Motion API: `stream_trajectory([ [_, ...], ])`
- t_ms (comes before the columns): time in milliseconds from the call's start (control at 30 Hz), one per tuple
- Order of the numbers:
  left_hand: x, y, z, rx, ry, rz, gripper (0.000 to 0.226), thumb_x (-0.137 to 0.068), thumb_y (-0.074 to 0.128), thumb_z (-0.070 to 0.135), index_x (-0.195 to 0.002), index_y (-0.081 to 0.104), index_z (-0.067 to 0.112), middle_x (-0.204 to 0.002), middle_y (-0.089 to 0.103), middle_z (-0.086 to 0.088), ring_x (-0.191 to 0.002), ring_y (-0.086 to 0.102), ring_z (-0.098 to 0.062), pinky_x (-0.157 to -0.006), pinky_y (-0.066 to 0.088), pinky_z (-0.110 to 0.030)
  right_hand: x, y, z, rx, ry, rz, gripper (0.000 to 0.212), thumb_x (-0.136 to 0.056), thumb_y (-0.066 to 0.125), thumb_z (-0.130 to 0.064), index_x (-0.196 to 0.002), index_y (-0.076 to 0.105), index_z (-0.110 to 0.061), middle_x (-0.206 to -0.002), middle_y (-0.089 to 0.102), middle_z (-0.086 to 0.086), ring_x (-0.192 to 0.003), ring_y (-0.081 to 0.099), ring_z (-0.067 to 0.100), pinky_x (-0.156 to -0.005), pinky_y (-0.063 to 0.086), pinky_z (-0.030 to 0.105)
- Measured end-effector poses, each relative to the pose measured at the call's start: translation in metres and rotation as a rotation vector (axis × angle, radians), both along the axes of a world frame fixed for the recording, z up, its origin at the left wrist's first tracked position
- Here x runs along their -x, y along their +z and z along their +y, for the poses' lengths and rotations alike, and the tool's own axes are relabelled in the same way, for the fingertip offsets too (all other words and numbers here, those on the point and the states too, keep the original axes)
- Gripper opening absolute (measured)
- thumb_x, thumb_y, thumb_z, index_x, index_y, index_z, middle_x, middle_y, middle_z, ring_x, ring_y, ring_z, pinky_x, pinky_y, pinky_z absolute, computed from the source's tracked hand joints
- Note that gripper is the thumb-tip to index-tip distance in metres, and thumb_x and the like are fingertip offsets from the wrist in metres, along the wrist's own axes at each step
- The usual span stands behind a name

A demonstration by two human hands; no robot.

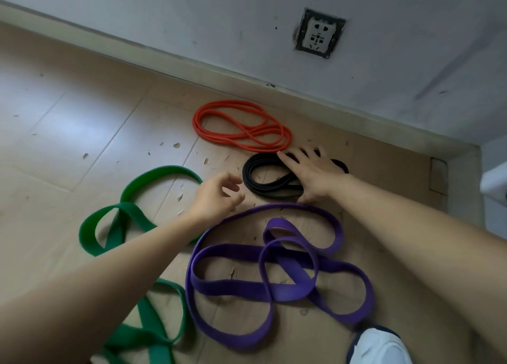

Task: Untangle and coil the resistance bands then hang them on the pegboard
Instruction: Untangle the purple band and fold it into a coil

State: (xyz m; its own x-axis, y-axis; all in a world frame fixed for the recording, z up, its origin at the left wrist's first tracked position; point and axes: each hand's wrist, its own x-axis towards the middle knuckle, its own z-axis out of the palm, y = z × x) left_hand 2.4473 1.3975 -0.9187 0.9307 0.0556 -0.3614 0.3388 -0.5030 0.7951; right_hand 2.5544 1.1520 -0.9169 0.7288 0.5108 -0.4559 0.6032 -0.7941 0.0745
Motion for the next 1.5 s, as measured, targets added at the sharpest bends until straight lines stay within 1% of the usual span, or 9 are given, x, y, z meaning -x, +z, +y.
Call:
stream_trajectory([
  [133,0.024,0.011,0.016,-0.098,-0.098,-0.047,0.02,-0.094,0.07,0.021,-0.113,0.065,0.026,-0.101,0.07,0.009,-0.082,0.07,-0.009,-0.075,0.06,-0.032,0.011,0.013,-0.001,-0.01,0.006,0.047,0.126,-0.069,0.086,-0.051,-0.161,0.002,-0.03,-0.167,0.003,0.004,-0.152,0.005,0.034,-0.124,0.01,0.055],
  [300,0.06,0.009,0.033,-0.282,-0.251,-0.082,0.028,-0.092,0.068,0.028,-0.119,0.065,0.027,-0.106,0.067,0.009,-0.097,0.065,-0.014,-0.087,0.055,-0.04,0.054,0.023,-0.009,-0.329,-0.144,-0.003,0.047,-0.086,0.069,-0.033,-0.131,0.059,-0.024,-0.128,0.056,0.001,-0.122,0.044,0.026,-0.103,0.033,0.044],
  [400,0.075,0.004,0.032,-0.398,-0.352,-0.091,0.044,-0.091,0.067,0.032,-0.133,0.056,0.025,-0.124,0.065,0.001,-0.11,0.059,-0.02,-0.094,0.048,-0.035,0.081,0.019,-0.02,-0.304,-0.163,-0.086,0.024,-0.089,0.067,-0.032,-0.11,0.069,-0.02,-0.112,0.061,0.001,-0.113,0.049,0.025,-0.095,0.035,0.042],
  [567,0.091,-0.003,0.019,-0.43,-0.358,-0.008,0.058,-0.096,0.063,0.031,-0.149,0.04,0.023,-0.128,0.06,0.0,-0.119,0.054,-0.022,-0.096,0.047,-0.035,0.105,0.004,-0.038,-0.305,-0.539,0.061,0.036,-0.088,0.073,-0.025,-0.119,0.06,-0.013,-0.121,0.055,0.007,-0.115,0.055,0.028,-0.097,0.047,0.04],
  [733,0.104,-0.007,0.011,-0.552,-0.491,0.08,0.038,-0.098,0.058,0.038,-0.134,0.06,0.025,-0.11,0.052,0.0,-0.099,0.053,-0.018,-0.083,0.05,-0.032,0.127,-0.001,-0.037,-0.333,-0.653,0.1,0.039,-0.088,0.057,0.01,-0.122,0.055,-0.008,-0.136,0.04,0.013,-0.118,0.054,0.033,-0.098,0.046,0.037],
  [833,0.118,-0.006,0.01,-0.573,-0.606,0.117,0.029,-0.096,0.059,0.035,-0.122,0.068,0.027,-0.102,0.05,0.003,-0.098,0.054,-0.018,-0.083,0.049,-0.032,0.141,0.004,-0.037,-0.346,-0.685,0.1,0.045,-0.086,0.06,0.011,-0.124,0.05,-0.01,-0.138,0.031,0.012,-0.108,0.051,0.027,-0.089,0.043,0.029],
  [967,0.14,0.003,0.012,-0.509,-0.672,0.144,0.028,-0.09,0.063,0.035,-0.117,0.069,0.028,-0.105,0.055,0.005,-0.102,0.058,-0.019,-0.088,0.05,-0.035,0.158,0.016,-0.044,-0.31,-0.686,0.193,0.037,-0.083,0.074,-0.021,-0.118,0.062,-0.021,-0.112,0.062,0.004,-0.098,0.062,0.025,-0.082,0.05,0.03],
  [1133,0.15,0.044,0.02,-0.504,-0.637,0.062,0.021,-0.09,0.068,0.038,-0.104,0.076,0.025,-0.092,0.058,0.011,-0.089,0.057,-0.01,-0.079,0.051,-0.029,0.165,0.059,-0.042,-0.392,-0.746,0.424,0.013,-0.076,0.073,-0.009,-0.088,0.075,-0.012,-0.076,0.069,0.004,-0.072,0.064,0.019,-0.067,0.053,0.034],
  [1500,0.168,0.187,0.061,-0.635,-0.667,-0.046,0.014,-0.089,0.07,0.039,-0.093,0.066,0.027,-0.088,0.068,0.011,-0.08,0.064,-0.01,-0.076,0.056,-0.028,0.192,0.24,-0.009,-0.472,-0.246,0.361,0.015,-0.08,0.079,-0.026,-0.093,0.074,-0.025,-0.083,0.072,-0.005,-0.072,0.061,0.008,-0.075,0.051,0.03],
])
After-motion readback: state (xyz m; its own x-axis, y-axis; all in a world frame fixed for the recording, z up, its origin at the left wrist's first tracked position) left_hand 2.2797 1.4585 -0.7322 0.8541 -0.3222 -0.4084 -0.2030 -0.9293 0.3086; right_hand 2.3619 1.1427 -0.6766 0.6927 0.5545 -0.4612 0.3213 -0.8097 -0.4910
